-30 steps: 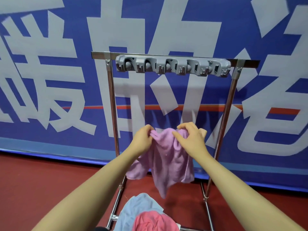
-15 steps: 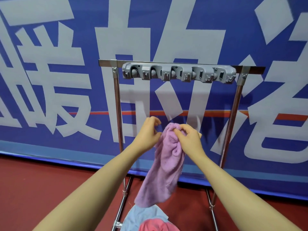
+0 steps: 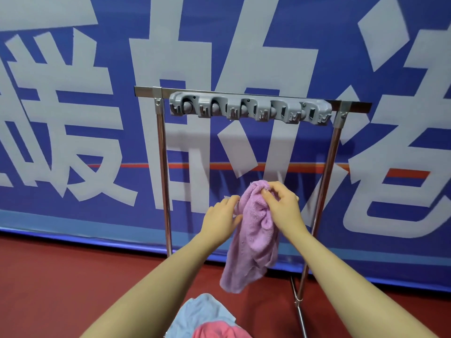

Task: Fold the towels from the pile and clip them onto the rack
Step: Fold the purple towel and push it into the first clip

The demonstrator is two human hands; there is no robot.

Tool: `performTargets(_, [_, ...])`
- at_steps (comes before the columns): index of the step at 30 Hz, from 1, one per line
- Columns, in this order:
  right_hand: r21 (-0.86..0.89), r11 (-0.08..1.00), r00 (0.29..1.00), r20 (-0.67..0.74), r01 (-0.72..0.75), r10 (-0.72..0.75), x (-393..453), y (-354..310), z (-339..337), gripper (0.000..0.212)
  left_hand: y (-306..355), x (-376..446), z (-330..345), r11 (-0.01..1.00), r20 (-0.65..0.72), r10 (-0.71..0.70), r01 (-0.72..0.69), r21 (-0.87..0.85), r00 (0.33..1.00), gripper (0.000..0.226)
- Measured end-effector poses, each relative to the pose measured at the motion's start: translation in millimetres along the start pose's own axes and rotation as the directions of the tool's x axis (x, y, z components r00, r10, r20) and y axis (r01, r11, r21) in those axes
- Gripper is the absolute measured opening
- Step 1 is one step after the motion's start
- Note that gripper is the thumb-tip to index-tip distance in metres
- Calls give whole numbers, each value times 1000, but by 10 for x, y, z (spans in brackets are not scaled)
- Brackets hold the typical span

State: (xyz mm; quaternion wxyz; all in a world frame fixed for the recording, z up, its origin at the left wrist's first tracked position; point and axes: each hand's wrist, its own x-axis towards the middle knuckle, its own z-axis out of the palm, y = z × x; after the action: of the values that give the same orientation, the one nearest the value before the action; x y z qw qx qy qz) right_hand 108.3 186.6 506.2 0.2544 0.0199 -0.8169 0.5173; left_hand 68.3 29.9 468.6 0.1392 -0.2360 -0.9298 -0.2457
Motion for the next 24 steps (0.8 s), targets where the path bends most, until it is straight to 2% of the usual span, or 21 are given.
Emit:
performTargets(5, [-36, 999, 999, -31, -28, 27, -1, 67, -36, 17, 25, 87, -9, 994, -40, -110, 110, -18, 993, 17])
performTargets(10, [-84, 993, 993, -88, -80, 73, -17, 178, -61, 9, -60, 118, -193, 969, -80, -213, 200, -146, 974, 12])
performTargets(13, [-35, 994, 983, -156, -104, 97, -17, 219, -95, 20, -140, 175, -350, 985, -99, -169, 172, 25, 981, 13])
performTargets(15, [-32, 993, 973, -208, -113, 104, -12, 216, -113, 20, -168, 203, -440, 975, -93, -124, 139, 171, 988, 21])
performTargets(17, [-43, 993, 963, -251, -114, 100, -7, 223, -125, 18, -183, 207, -516, 963, -93, -87, 107, 246, 992, 25])
performTargets(20, [-48, 992, 955, -280, -121, 102, -12, 243, -147, 27, -199, 203, -619, 953, -144, -69, 108, 284, 987, 22])
performTargets(24, [-27, 990, 954, -272, -139, 127, -16, 238, -161, 42, -219, 235, -700, 963, -215, -83, 134, 233, 973, 14])
